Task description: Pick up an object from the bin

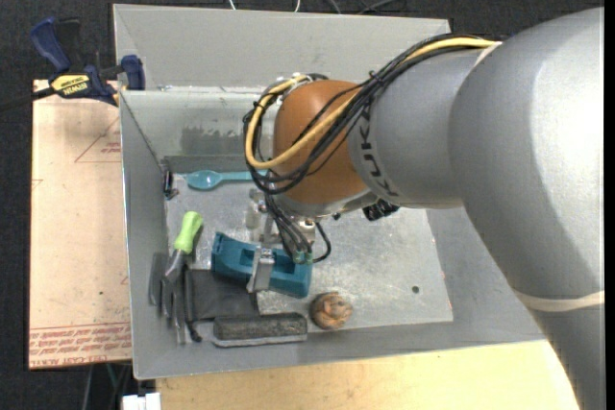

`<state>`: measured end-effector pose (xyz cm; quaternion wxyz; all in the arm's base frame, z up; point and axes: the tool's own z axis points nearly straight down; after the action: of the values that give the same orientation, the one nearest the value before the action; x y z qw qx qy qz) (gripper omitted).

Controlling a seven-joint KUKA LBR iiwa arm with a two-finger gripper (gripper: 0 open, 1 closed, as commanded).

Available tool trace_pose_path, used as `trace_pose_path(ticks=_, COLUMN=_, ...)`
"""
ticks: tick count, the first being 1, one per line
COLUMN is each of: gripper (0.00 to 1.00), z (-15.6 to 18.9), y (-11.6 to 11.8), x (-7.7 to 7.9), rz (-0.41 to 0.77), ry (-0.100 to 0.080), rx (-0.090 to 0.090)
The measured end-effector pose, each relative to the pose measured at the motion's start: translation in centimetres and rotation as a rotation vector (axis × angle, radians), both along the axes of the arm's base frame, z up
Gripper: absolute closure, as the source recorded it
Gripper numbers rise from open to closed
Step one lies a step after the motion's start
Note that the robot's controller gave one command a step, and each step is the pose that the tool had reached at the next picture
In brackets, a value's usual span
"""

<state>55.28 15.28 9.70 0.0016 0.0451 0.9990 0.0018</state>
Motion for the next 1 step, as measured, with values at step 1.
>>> trace_pose_path(ticks=1, gripper=0.0, z=-3.33, y=0.21, x=-0.16, rz=-0.066, ry=0.005, rx=0.0)
